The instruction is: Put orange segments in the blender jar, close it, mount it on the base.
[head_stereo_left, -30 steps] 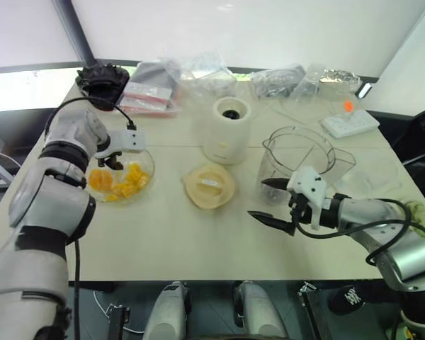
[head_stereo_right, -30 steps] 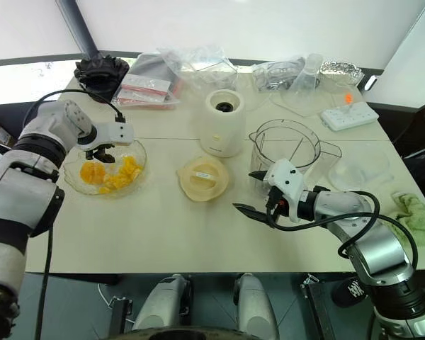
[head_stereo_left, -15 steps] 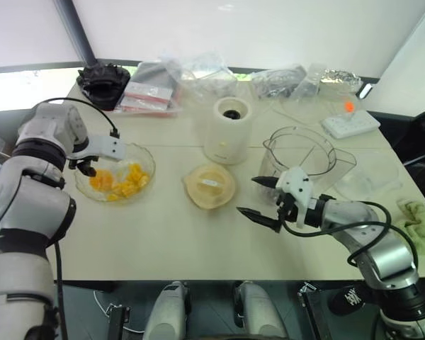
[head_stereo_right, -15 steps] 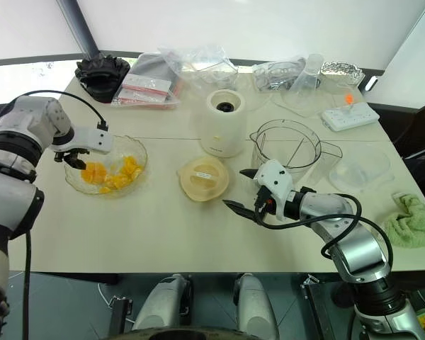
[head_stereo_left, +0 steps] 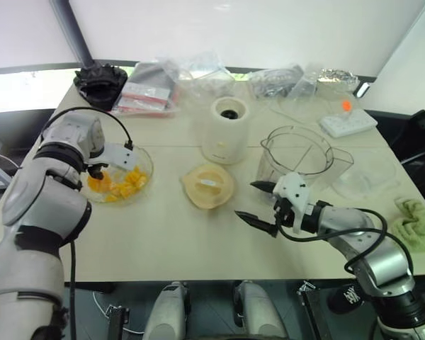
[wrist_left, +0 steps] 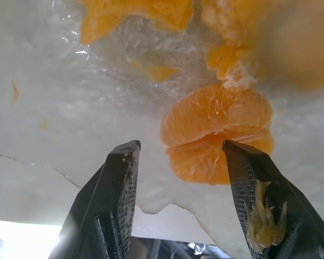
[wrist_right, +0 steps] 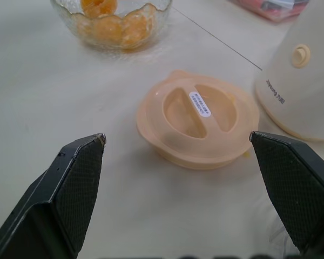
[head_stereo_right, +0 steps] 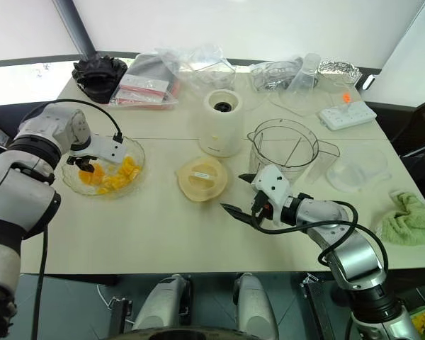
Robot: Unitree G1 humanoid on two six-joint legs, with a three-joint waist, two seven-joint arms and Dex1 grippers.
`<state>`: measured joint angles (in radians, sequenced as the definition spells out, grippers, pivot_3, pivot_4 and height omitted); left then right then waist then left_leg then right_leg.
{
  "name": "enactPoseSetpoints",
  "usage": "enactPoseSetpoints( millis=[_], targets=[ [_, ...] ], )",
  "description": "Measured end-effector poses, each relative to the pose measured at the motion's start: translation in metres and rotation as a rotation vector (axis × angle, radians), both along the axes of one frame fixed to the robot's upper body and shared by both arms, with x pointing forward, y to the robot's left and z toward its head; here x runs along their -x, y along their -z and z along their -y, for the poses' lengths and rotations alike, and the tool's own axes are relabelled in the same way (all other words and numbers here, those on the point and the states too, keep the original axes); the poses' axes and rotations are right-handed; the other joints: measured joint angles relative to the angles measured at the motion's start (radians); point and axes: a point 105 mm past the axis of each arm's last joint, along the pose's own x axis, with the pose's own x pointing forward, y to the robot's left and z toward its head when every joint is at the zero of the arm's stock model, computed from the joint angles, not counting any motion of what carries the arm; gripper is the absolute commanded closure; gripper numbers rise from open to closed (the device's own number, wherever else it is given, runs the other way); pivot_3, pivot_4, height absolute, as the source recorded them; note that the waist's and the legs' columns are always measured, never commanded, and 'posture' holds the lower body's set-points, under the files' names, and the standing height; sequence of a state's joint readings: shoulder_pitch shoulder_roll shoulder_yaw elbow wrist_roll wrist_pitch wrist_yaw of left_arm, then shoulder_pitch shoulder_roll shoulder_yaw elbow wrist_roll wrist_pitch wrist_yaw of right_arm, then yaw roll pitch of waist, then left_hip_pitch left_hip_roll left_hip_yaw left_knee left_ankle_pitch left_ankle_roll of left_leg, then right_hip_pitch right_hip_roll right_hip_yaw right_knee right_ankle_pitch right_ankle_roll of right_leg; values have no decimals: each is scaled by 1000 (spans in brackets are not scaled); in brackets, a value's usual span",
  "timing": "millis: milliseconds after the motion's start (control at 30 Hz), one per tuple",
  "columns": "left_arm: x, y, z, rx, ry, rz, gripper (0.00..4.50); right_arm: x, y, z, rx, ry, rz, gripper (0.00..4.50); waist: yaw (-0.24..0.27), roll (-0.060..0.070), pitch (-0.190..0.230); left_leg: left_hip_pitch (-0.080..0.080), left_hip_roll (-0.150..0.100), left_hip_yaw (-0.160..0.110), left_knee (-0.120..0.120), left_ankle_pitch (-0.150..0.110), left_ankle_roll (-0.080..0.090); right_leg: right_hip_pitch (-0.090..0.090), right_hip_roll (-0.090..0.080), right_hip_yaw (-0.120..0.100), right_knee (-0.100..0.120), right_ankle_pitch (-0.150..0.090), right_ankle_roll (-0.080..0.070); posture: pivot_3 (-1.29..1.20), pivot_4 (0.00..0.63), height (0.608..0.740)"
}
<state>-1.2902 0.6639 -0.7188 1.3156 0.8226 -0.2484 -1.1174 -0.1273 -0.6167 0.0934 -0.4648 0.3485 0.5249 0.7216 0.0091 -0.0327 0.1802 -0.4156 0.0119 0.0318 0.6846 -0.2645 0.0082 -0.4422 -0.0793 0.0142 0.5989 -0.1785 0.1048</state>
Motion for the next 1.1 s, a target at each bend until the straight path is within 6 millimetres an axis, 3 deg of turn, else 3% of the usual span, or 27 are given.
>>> enactPoseSetpoints(
  millis=[167, 233, 333, 367, 567, 1100],
  targets=[
    [1, 1, -2, -22, 14, -9, 1976, 1, -1, -1, 0, -2, 1, 0, 2, 0, 0, 0, 0, 0, 0, 0, 0, 0, 0, 0, 0, 0, 0, 0, 150, 740],
    [1, 2, -2, -23, 19, -11, 1432, 1, -1, -1, 1, -2, 1, 0, 3, 0, 0, 0, 0, 0, 0, 0, 0, 0, 0, 0, 0, 0, 0, 0, 150, 740],
    [1, 2, -2, -24, 22, -12, 193, 1, -1, -1, 2, -2, -1, 0, 3, 0, 0, 0, 0, 0, 0, 0, 0, 0, 0, 0, 0, 0, 0, 0, 150, 740],
    [1, 2, -2, -24, 22, -11, 50, 1, -1, -1, 2, -2, -1, 0, 3, 0, 0, 0, 0, 0, 0, 0, 0, 0, 0, 0, 0, 0, 0, 0, 150, 740],
    [0, 3, -3, -23, 15, 4, 50, 1, -1, -1, 2, -2, -1, 0, 2, 0, 0, 0, 0, 0, 0, 0, 0, 0, 0, 0, 0, 0, 0, 0, 150, 740],
    [9, 32, -4, -13, -81, -42, 50, 2, 1, 2, 13, 2, -7, 0, 2, 0, 0, 0, 0, 0, 0, 0, 0, 0, 0, 0, 0, 0, 0, 0, 150, 740]
  ],
)
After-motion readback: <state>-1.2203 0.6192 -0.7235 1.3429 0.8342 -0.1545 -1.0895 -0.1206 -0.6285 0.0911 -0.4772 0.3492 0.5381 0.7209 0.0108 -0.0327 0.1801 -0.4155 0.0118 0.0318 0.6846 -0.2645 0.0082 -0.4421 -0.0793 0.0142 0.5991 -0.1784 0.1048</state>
